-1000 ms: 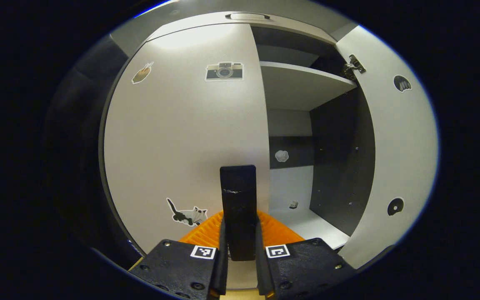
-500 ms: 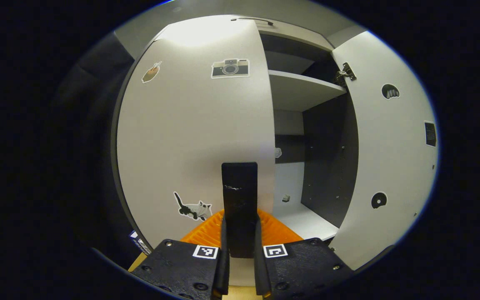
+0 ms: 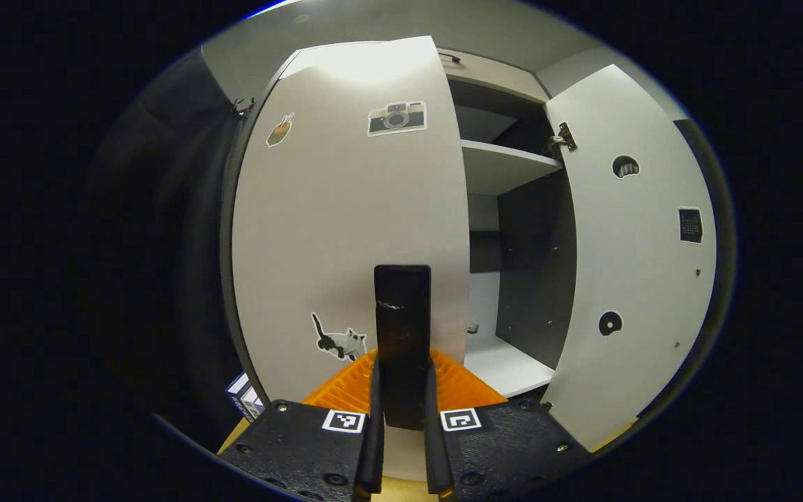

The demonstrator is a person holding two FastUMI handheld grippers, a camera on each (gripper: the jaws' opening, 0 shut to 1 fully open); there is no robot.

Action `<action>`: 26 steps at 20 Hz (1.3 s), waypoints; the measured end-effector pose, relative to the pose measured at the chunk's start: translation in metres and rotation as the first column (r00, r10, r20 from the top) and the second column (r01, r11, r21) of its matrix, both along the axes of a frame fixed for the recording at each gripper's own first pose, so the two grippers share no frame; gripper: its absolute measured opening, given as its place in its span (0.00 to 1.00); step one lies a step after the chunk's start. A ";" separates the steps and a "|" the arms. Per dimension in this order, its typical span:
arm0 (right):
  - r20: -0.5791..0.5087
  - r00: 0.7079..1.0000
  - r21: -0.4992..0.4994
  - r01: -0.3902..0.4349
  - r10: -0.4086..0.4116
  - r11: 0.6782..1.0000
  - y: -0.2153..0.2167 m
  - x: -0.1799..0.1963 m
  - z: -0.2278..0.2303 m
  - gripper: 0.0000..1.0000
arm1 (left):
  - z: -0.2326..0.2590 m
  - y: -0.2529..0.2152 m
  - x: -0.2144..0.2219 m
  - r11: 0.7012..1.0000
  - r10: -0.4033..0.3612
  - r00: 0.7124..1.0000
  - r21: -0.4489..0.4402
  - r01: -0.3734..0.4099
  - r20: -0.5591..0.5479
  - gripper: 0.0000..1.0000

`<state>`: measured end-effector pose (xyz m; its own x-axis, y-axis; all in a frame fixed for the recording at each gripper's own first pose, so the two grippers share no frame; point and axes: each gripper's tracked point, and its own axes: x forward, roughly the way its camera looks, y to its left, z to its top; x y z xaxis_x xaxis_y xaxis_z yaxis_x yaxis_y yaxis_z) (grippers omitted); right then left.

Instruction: Open the right door of the double-door shoe cabinet with the right hand, and open the left door with the left hand.

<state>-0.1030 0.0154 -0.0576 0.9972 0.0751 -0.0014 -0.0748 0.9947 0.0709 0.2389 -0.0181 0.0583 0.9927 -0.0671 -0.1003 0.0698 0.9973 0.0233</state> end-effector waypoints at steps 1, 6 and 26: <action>-0.002 1.000 0.005 0.004 -0.004 1.000 0.000 -0.003 -0.001 0.98 | 0.001 0.002 -0.004 1.000 0.001 1.000 0.003 -0.001 -0.006 0.25; 0.014 1.000 0.042 0.019 -0.019 0.999 -0.002 -0.014 0.004 0.99 | 0.000 0.013 -0.022 1.000 0.007 0.999 -0.029 -0.008 -0.034 0.25; 0.061 0.998 0.076 0.022 -0.026 0.997 0.011 -0.046 0.019 0.98 | 0.010 0.085 -0.088 0.998 0.055 0.998 -0.011 -0.055 -0.033 0.15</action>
<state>-0.1491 0.0266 -0.0387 0.9967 0.0486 0.0654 -0.0575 0.9883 0.1416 0.1510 0.0669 0.0683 0.9911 -0.0138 -0.1321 0.0153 0.9998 0.0102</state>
